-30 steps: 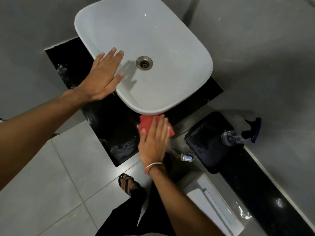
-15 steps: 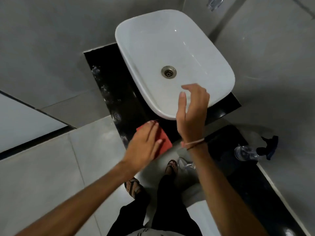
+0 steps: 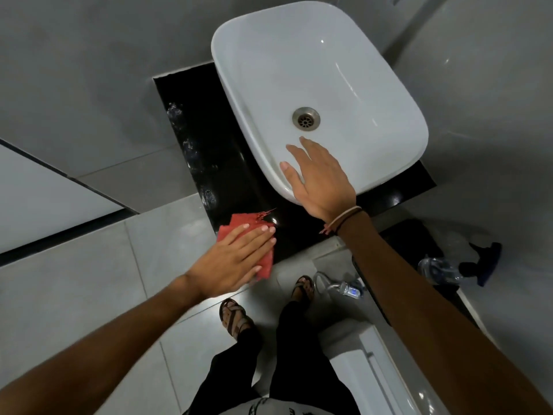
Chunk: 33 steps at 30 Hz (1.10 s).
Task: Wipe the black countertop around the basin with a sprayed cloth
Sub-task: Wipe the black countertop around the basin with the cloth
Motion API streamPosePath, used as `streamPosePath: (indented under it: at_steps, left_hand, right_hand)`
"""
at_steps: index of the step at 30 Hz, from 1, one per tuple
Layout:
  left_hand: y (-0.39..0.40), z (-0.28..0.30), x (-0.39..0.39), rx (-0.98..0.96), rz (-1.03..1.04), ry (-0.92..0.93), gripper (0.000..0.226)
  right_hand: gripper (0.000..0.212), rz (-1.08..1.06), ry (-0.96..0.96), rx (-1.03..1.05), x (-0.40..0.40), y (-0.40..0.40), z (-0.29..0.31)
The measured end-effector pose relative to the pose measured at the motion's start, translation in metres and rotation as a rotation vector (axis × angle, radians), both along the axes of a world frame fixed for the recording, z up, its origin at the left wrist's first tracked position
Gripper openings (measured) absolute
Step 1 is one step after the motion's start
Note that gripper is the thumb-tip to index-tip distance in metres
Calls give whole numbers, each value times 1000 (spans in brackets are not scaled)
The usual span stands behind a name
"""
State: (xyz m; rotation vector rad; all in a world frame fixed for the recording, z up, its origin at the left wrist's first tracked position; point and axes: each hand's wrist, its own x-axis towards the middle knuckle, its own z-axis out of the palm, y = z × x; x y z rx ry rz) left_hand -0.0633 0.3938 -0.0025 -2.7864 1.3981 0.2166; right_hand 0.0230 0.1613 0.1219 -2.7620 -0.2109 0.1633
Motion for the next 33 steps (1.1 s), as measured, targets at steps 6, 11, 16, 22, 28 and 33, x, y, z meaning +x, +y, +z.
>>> streamPosePath:
  at_steps: [6,11,16,22,28,33]
  left_hand:
    - [-12,24,-15,-35,179,-21,67]
    - [-73,32,-50,-178,957,161,76]
    - [-93,16,-43,-131,1041,94,74]
    - [-17,0,-1,-96,472,42,66]
    - [27,26,62,24,226,33,65]
    - [-25,29,13,-249,868,159,62]
  right_hand:
    - [58,-8,3,-12,0,-1,3]
    - [63,-51,-25,-11,1,2,-3]
    - [59,-58,-120,-8,-3,5,-7]
    - [56,-44,-116,-3,-4,6,-7]
    - [60,-26,-74,-12,-4,5,-3]
    - [60,-36,-167,-26,-7,6,-8]
